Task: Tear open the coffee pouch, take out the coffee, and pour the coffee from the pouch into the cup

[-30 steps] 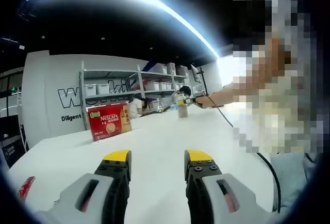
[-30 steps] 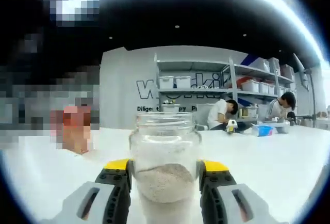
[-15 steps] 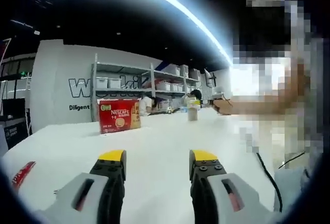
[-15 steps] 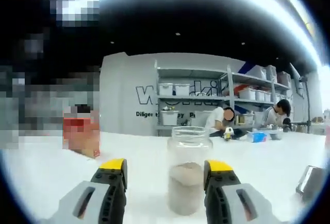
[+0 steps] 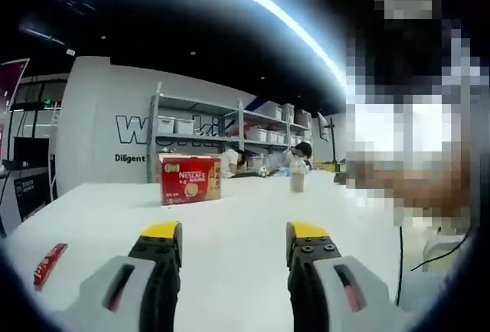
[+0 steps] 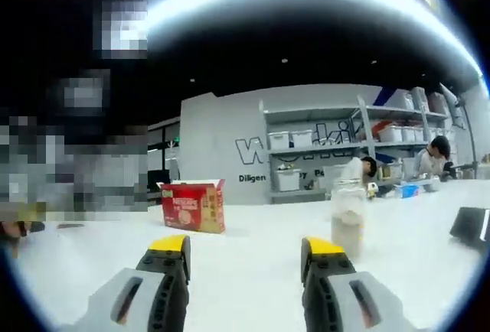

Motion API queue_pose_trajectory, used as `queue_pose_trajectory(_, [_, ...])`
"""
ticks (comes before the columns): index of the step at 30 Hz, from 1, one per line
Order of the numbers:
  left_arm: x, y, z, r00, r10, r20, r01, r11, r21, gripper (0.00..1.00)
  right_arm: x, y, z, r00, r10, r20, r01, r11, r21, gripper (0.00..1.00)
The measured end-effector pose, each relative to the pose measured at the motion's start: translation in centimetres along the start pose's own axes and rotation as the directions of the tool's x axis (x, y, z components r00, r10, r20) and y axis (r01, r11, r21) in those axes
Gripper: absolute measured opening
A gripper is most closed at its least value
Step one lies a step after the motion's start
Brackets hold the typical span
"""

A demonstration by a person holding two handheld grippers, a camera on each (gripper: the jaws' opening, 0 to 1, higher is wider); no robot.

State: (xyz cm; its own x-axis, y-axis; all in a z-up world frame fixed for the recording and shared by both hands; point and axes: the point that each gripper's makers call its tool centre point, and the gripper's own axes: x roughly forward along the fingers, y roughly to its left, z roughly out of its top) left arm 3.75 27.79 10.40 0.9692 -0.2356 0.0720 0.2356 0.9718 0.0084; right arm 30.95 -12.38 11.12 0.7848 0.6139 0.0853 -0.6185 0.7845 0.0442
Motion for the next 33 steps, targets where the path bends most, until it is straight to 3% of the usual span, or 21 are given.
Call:
queue_pose_trajectory(8, [-2.1, -0.8, 1.9, 0.999, 0.026, 0.019, -0.025, 1.0, -0.012, 0.61, -6.2, 5.7, 0.7, 1.0, 0.022, 0.01, -0.022, 0.999, -0.023, 0.58])
queue_pose_trajectory(14, [-3.8, -0.8, 3.4, 0.998, 0.056, 0.031, -0.055, 0.998, -0.028, 0.62, -9.2, 10.5, 1.8, 0.999, 0.039, 0.005, -0.038, 0.998, -0.058, 0.57])
queue_pose_trajectory(18, [-4.7, -1.1, 4.5, 0.997, 0.061, 0.047, -0.059, 0.997, -0.041, 0.64, -10.4, 12.7, 2.7, 0.998, 0.05, 0.025, -0.049, 0.997, -0.053, 0.56])
queue_pose_trajectory(25, [-6.7, -2.5, 6.8, 0.997, 0.064, 0.045, -0.062, 0.997, -0.042, 0.66, -12.8, 18.6, 4.6, 0.993, 0.104, 0.058, -0.103, 0.995, -0.018, 0.56])
queue_pose_trajectory(33, [-9.0, -3.8, 7.9, 0.994, 0.089, 0.059, -0.088, 0.996, -0.02, 0.66, -15.4, 21.5, 6.2, 0.987, 0.128, 0.1, -0.126, 0.992, -0.027, 0.56])
